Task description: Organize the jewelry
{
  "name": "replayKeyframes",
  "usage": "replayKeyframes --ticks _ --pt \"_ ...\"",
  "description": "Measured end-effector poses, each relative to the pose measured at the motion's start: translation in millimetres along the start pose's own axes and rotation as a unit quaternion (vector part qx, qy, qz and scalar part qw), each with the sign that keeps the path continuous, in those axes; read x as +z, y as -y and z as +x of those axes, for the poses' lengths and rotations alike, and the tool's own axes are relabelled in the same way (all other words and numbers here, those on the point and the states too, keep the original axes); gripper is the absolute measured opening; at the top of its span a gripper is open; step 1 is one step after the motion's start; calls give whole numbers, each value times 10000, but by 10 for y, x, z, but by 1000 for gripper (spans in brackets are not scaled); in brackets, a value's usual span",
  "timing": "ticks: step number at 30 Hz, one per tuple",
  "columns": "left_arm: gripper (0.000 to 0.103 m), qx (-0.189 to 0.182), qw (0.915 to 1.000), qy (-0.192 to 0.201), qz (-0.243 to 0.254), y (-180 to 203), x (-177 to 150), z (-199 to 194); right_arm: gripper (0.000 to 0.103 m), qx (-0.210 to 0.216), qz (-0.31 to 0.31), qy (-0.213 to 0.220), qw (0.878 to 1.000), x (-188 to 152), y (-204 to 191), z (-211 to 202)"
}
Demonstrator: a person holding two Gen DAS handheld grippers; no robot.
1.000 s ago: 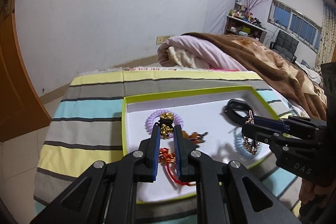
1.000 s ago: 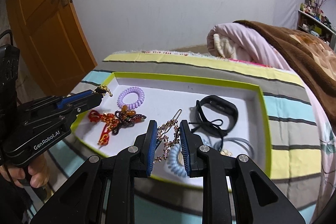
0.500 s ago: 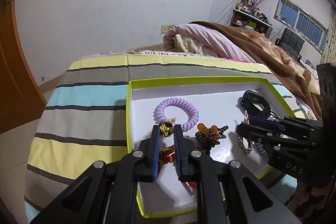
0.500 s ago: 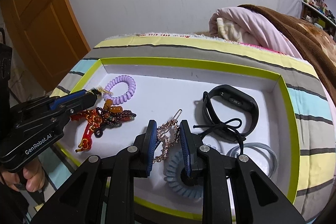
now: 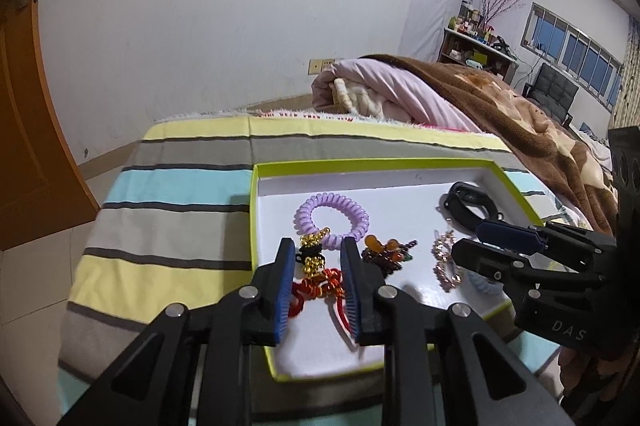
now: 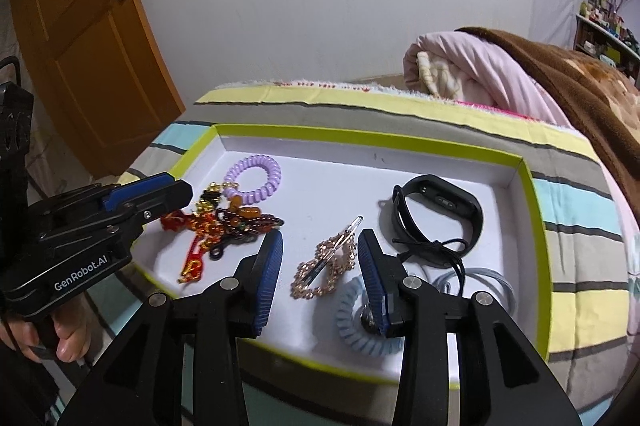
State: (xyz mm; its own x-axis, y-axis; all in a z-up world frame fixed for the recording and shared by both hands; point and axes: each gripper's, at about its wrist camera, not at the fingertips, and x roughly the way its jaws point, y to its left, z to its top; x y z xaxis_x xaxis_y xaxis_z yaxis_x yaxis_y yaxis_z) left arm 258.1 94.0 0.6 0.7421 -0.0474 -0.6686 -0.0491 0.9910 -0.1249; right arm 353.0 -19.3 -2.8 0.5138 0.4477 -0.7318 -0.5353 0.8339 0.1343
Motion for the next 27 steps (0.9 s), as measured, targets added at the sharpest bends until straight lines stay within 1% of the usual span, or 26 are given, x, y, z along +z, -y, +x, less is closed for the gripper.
replayKeyframes --ticks 4,10,18,27 --pt "25 53 9999 123 56 54 -53 -230 40 -17 11 141 9999 -44 -47 -219" --pt "25 104 9998 183 40 109 -229 -566 40 -98 43 352 9993 -206 -112 -630" --pt "25 108 9996 248 -80 263 -575 -1003 40 -322 -56 491 9983 -588 -308 -1160" --pt "25 146 9996 227 -59 447 -954 -1333 40 -417 -19 640 9971 -966 -415 -1565"
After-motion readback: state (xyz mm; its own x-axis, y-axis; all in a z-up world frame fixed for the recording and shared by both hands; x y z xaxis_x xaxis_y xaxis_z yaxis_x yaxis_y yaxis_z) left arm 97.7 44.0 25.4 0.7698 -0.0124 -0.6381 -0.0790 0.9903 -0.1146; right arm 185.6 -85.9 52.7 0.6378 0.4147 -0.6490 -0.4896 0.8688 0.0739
